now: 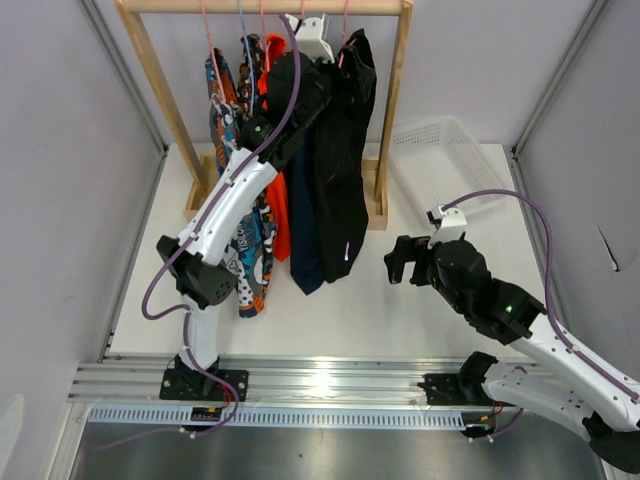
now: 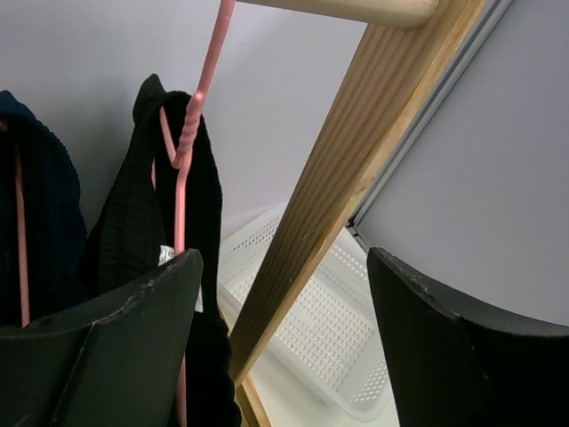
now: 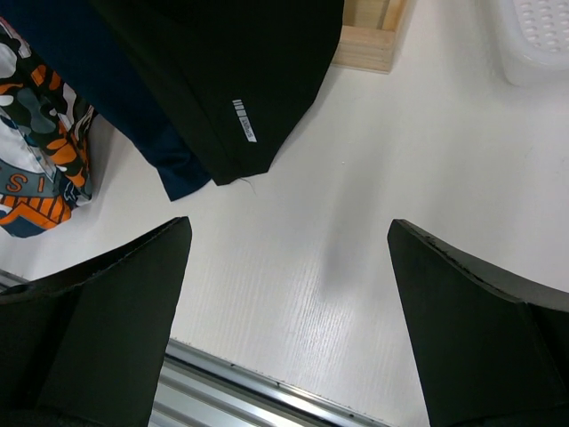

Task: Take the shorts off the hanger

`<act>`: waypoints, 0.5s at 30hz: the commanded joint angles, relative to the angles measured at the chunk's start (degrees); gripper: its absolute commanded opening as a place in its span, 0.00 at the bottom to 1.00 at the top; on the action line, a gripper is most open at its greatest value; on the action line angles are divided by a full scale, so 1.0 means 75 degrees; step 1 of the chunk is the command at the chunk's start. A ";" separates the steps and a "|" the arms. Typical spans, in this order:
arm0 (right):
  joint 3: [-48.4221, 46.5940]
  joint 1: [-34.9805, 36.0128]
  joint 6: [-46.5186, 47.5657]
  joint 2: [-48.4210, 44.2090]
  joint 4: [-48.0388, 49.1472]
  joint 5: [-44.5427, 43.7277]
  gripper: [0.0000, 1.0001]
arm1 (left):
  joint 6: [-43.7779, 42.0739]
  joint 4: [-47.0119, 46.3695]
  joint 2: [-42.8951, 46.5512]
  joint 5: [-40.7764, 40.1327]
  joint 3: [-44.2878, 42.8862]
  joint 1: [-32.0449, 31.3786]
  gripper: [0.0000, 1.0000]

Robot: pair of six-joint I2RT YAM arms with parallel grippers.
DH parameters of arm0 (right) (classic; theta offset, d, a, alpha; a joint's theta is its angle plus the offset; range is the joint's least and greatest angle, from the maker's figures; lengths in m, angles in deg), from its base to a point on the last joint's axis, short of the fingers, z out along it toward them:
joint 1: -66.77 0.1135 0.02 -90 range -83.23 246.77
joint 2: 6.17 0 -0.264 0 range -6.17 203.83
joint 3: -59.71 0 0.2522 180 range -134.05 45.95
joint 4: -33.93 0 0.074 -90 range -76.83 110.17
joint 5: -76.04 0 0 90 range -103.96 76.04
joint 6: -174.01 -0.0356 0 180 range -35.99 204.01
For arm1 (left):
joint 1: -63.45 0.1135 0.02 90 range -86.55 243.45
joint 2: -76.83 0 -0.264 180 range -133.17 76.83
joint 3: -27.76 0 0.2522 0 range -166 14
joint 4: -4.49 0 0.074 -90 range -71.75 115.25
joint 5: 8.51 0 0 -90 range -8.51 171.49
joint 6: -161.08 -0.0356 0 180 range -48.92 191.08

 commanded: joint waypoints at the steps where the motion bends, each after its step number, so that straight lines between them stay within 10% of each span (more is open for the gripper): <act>1: 0.0109 0.0027 0.0067 0.0056 0.0395 0.0055 1.00 | -0.0179 -0.0351 0.0675 -0.0178 0.0070 -0.0029 0.81; 15: 0.0331 0.0039 -0.0038 0.0244 0.0630 0.0254 0.99 | -0.0273 -0.0469 0.0829 -0.0107 0.0387 0.0065 0.83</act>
